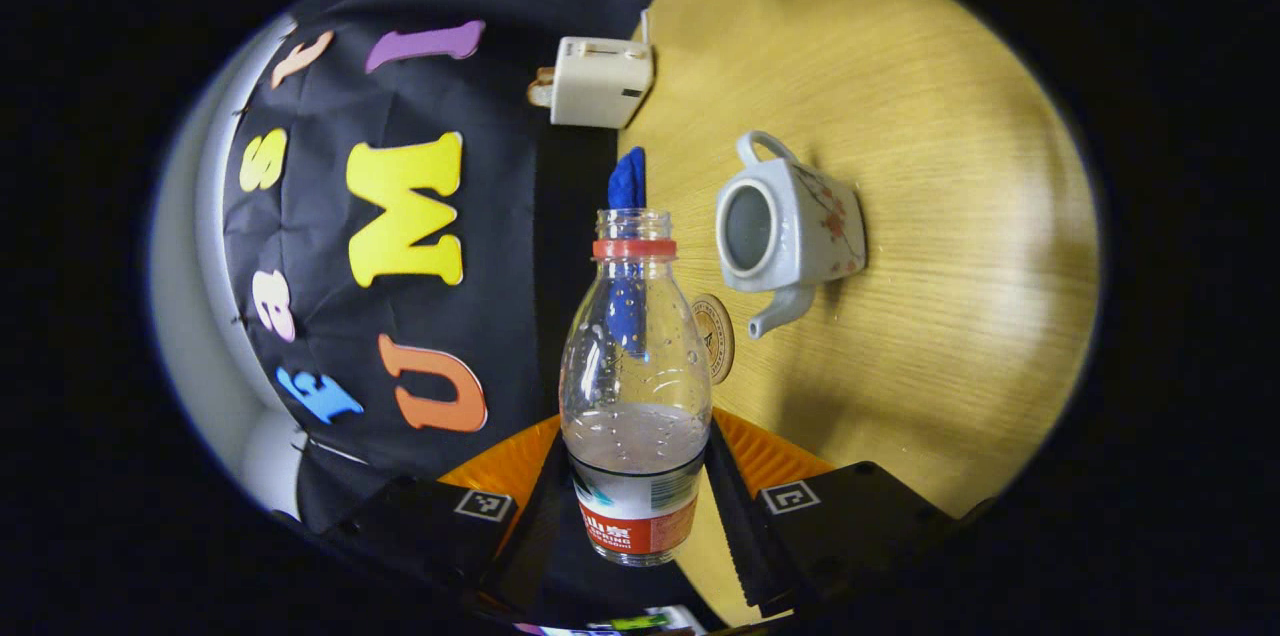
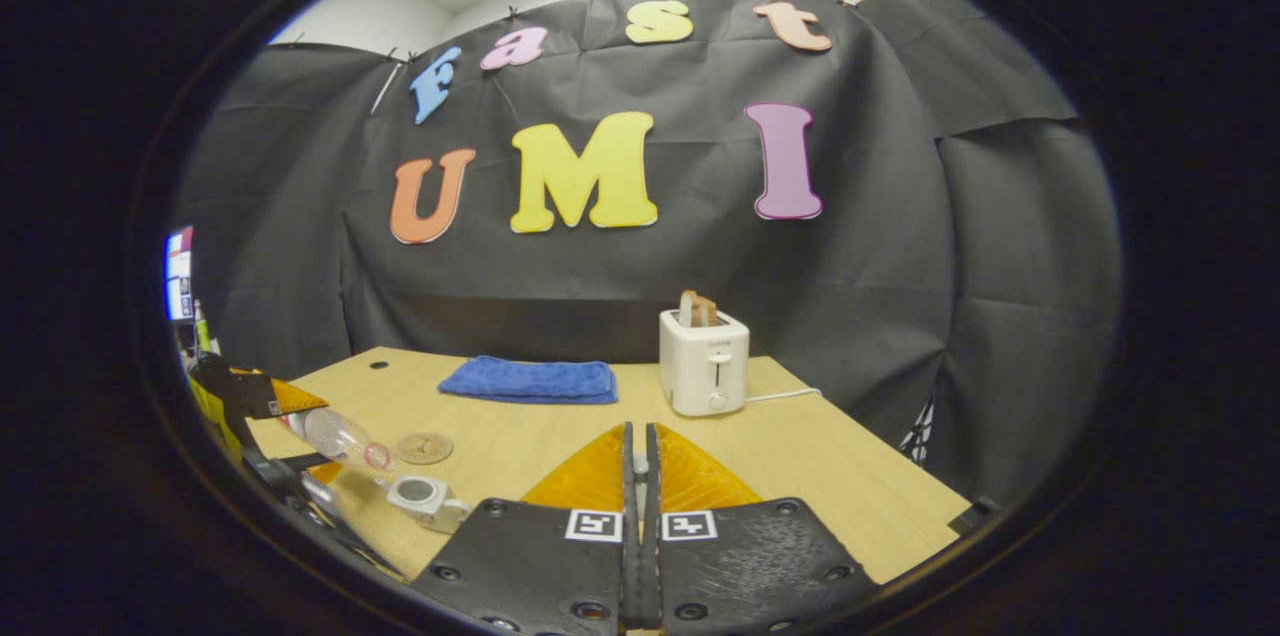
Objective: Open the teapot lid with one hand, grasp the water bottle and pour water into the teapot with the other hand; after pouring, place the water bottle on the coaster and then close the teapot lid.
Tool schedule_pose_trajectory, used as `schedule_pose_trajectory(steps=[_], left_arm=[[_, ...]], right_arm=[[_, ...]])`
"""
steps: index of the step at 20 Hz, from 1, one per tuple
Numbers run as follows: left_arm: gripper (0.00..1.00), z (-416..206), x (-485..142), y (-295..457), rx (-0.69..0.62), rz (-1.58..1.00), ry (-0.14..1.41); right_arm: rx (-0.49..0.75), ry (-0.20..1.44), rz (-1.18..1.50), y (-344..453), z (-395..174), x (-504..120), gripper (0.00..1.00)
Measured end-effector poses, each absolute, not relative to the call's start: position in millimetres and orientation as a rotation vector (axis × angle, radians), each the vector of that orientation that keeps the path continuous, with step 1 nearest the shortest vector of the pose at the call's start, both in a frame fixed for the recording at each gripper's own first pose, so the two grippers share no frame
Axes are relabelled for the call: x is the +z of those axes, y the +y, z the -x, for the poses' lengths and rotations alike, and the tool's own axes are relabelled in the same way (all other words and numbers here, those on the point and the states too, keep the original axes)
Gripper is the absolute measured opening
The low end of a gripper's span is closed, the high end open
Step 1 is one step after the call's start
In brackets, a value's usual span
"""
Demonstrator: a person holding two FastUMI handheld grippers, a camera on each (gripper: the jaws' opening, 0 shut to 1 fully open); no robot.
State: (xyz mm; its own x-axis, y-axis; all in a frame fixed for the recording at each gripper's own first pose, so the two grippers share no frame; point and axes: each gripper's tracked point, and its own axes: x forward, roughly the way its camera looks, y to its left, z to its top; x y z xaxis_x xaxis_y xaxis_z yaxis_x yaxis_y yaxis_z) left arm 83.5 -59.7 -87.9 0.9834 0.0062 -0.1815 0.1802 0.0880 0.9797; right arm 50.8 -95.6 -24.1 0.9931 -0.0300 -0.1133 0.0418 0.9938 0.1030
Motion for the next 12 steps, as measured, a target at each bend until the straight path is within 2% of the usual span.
schedule_pose_trajectory(steps=[8, 12], left_arm=[[0.75, -104, -83, -34, -0.050, -0.727, 0.090], [0.75, -131, -61, -48, -0.109, -0.273, -0.009]], right_arm=[[-0.039, 0.116, -0.109, -94, -52, -27, 0.00], [-0.038, 0.126, -0.099, -89, -56, -32, 0.00]])
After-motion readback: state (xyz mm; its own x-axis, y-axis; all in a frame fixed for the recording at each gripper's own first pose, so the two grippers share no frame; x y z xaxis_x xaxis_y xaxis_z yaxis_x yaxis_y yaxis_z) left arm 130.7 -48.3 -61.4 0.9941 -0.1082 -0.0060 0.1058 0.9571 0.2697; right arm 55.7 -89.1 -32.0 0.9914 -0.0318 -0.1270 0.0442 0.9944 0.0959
